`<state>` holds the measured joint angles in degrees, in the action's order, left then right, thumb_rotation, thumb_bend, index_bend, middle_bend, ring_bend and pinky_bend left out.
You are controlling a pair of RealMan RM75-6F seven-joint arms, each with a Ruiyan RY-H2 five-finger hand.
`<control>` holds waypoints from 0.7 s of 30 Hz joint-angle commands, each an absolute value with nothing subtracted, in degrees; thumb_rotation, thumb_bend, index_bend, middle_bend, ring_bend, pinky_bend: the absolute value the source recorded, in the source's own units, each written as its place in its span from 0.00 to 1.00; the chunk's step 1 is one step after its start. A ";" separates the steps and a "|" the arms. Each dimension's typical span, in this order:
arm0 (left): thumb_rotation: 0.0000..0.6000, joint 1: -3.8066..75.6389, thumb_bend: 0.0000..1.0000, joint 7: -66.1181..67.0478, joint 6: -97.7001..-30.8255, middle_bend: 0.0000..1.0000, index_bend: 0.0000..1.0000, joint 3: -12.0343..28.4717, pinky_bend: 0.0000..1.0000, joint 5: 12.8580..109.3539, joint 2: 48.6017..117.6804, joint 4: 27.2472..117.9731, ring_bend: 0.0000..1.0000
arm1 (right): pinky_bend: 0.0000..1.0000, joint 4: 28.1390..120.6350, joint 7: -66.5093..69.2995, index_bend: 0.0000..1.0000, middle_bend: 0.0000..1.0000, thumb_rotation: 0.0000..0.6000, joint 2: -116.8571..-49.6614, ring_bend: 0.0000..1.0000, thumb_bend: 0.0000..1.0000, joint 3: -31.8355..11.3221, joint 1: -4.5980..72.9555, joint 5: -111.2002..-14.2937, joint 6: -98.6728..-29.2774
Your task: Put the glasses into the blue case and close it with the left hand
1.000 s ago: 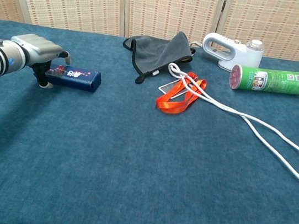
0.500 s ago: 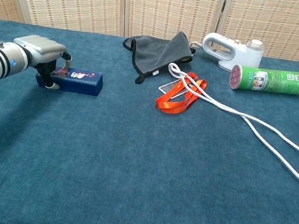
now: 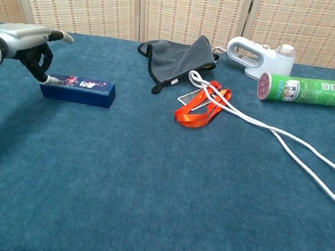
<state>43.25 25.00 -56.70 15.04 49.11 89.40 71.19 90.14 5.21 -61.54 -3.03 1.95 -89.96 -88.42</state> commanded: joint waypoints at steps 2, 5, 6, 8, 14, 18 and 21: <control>1.00 36.09 0.32 19.42 -67.86 0.59 0.18 12.70 0.74 57.71 85.22 77.98 0.54 | 0.26 90.64 4.77 0.26 0.34 1.00 -61.14 0.29 0.33 -3.18 2.66 -89.99 -87.54; 1.00 32.23 0.32 16.88 -74.14 0.55 0.21 10.91 0.67 62.22 83.77 80.56 0.51 | 0.26 90.80 4.59 0.26 0.34 1.00 -61.02 0.29 0.33 -3.24 3.31 -90.15 -86.75; 1.00 30.78 0.32 16.37 -76.34 0.54 0.21 10.15 0.65 63.71 83.18 81.39 0.50 | 0.26 90.88 4.49 0.26 0.34 1.00 -61.01 0.29 0.33 -3.25 3.58 -90.23 -86.43; 1.00 28.73 0.32 16.00 -79.24 0.53 0.22 8.95 0.62 65.76 82.23 82.68 0.49 | 0.26 91.05 4.35 0.26 0.34 1.00 -60.96 0.29 0.33 -3.25 3.93 -90.33 -85.98; 1.00 22.44 0.32 15.13 -86.25 0.52 0.23 5.49 0.57 70.47 78.58 87.82 0.48 | 0.26 91.48 3.79 0.26 0.34 1.00 -61.17 0.29 0.33 -3.48 4.65 -90.46 -85.60; 1.00 18.81 0.32 15.63 -89.62 0.52 0.23 3.74 0.56 72.19 76.54 90.23 0.48 | 0.26 91.60 3.74 0.26 0.34 1.00 -61.66 0.29 0.33 -3.55 4.81 -90.18 -85.51; 1.00 16.18 0.32 16.32 -91.70 0.52 0.23 2.27 0.54 73.36 75.28 91.83 0.47 | 0.26 91.49 3.73 0.26 0.34 1.00 -61.96 0.29 0.33 -3.55 5.03 -89.76 -85.03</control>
<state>17.23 15.93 -90.86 3.09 72.65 76.02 90.96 91.52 3.74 -61.92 -3.54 4.99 -89.80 -85.07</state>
